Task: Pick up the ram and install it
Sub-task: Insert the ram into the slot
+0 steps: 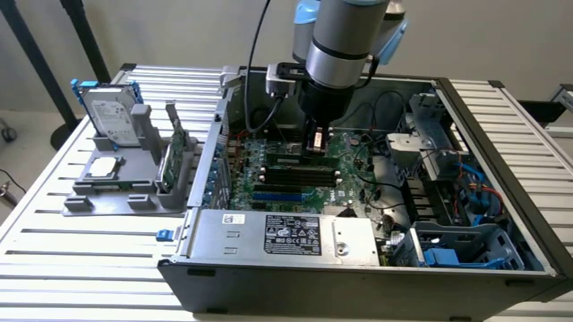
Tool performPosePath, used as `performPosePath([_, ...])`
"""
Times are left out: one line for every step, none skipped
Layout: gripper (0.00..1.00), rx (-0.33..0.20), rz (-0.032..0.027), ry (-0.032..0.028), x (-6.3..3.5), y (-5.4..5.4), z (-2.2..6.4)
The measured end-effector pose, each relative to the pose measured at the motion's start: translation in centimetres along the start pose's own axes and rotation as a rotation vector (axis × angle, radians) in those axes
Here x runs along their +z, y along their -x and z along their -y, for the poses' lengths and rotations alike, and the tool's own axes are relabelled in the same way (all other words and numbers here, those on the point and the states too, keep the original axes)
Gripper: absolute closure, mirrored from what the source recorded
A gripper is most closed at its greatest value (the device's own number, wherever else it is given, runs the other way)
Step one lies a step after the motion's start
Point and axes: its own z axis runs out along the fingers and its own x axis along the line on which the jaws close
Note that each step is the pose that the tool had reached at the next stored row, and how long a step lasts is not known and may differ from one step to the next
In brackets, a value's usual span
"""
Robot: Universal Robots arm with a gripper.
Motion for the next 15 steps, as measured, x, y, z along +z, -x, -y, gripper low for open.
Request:
performPosePath([0.86, 0.000, 0.0000, -0.0006, 0.05, -0.08, 0.01])
performPosePath([0.86, -0.001, 0.0001, -0.0014, 0.11, -0.16, 0.02])
performPosePath([0.86, -0.001, 0.0001, -0.0027, 0.18, -0.24, 0.03])
performPosePath([0.86, -0.001, 0.0004, -0.0048, 0.27, -0.29, 0.04])
performPosePath([0.86, -0.002, 0.0005, -0.0080, 0.36, -0.31, 0.06])
performPosePath([0.86, -0.004, 0.0005, -0.0118, 0.44, -0.33, 0.07])
performPosePath([0.86, -0.006, 0.0003, -0.0157, 0.51, -0.34, 0.08])
performPosePath([0.86, -0.008, 0.0004, -0.0185, 0.59, -0.35, 0.09])
performPosePath([0.86, -0.009, 0.0002, -0.0201, 0.64, -0.37, 0.09])
performPosePath([0.86, -0.010, 0.0002, -0.0209, 0.70, -0.39, 0.09])
performPosePath([0.86, -0.010, 0.0004, -0.0212, 0.76, -0.39, 0.08])
performPosePath([0.86, -0.010, 0.0003, -0.0213, 0.82, -0.39, 0.08])
performPosePath([0.86, -0.011, 0.0002, -0.0213, 0.87, -0.40, 0.08])
performPosePath([0.86, -0.011, -0.0002, -0.0214, 0.92, -0.40, 0.08])
performPosePath([0.86, -0.012, -0.0008, -0.0213, 0.97, -0.40, 0.08])
